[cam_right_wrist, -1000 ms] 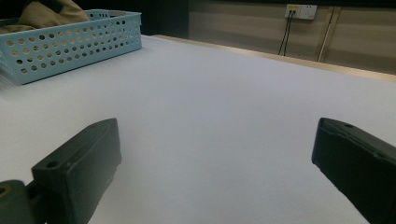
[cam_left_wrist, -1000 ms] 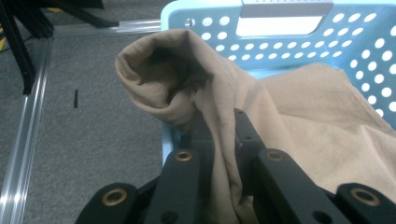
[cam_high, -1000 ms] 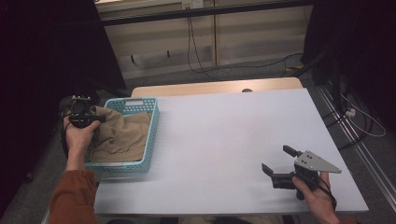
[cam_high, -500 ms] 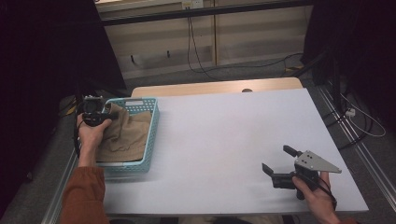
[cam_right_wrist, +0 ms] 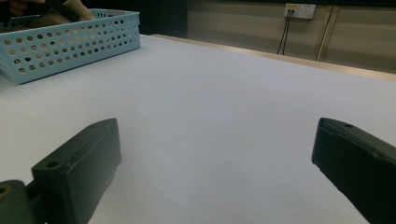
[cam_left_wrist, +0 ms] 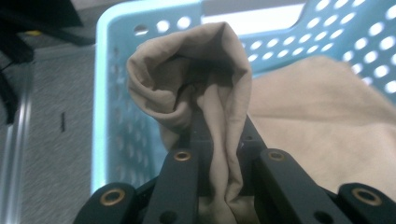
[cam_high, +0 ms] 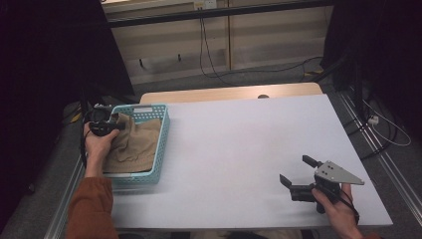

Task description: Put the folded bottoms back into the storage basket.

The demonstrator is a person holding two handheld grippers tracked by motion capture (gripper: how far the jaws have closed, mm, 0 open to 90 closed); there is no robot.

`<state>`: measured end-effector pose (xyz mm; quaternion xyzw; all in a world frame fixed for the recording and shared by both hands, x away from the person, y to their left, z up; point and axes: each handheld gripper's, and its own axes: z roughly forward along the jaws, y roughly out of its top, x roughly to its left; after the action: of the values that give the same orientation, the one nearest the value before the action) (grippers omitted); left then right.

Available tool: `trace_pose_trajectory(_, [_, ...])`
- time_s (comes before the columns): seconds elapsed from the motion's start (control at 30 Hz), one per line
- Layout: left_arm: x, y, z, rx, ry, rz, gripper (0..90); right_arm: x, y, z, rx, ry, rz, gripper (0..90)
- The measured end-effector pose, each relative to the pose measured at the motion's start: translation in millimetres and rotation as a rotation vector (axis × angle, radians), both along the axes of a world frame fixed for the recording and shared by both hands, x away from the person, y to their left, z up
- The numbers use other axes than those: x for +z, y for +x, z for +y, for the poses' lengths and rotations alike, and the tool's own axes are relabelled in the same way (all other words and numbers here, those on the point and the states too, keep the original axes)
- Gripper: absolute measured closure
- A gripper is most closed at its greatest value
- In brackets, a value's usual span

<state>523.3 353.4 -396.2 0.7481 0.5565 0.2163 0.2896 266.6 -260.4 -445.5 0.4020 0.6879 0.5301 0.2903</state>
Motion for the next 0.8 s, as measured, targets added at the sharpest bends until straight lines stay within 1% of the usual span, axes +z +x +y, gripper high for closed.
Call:
trace_pose_trajectory(0.07, [0.2,0.8,1.8,0.022,0.019,0.004,82.5,-0.1,-0.4,-0.1,-0.001,0.001,0.0,1.5])
trace_pose_trajectory(0.17, [-0.7,2.0,4.2,0.043,0.056,0.014,82.6,-0.2,-0.5,-0.3,-0.003,0.001,0.002,1.5])
trace_pose_trajectory(0.23, [-3.0,2.5,5.2,0.051,0.057,0.02,82.6,-0.1,-0.8,-0.5,-0.002,0.001,0.002,1.5])
trace_pose_trajectory(0.3, [-5.8,2.9,6.2,0.059,0.049,0.032,82.6,-0.2,-0.9,-0.7,-0.005,0.002,0.002,1.5])
trace_pose_trajectory(0.33, [-8.3,3.5,6.5,0.07,0.067,0.04,82.6,-0.2,-1.0,-0.7,-0.005,0.002,0.002,1.5])
trace_pose_trajectory(0.37, [-8.3,3.5,6.5,0.07,0.067,0.04,82.7,-0.2,-1.0,-0.7,-0.005,0.002,0.002,1.5])
trace_pose_trajectory(0.47, [-12.6,4.6,8.4,0.081,0.048,0.058,82.7,-0.1,-1.4,-0.7,-0.003,0.0,0.001,1.5])
trace_pose_trajectory(0.57, [-15.1,6.8,9.4,0.079,0.046,0.081,82.9,-0.2,-1.4,-1.1,-0.002,0.001,0.002,1.5])
trace_pose_trajectory(0.6, [-15.2,7.6,9.5,0.086,0.049,0.085,82.9,-0.3,-1.3,-1.1,-0.001,0.002,0.002,1.5])
trace_pose_trajectory(0.63, [-16.0,8.0,8.3,0.099,0.043,0.085,82.9,-0.3,-1.2,-0.9,-0.001,0.001,0.001,1.5])
trace_pose_trajectory(0.77, [-17.4,10.2,4.9,0.095,0.063,0.086,82.9,-0.2,-1.5,-0.8,-0.001,0.0,0.001,1.5])
trace_pose_trajectory(0.8, [-17.8,10.7,3.5,0.098,0.061,0.08,82.9,-0.2,-1.6,-0.8,0.0,0.0,0.001,1.5])
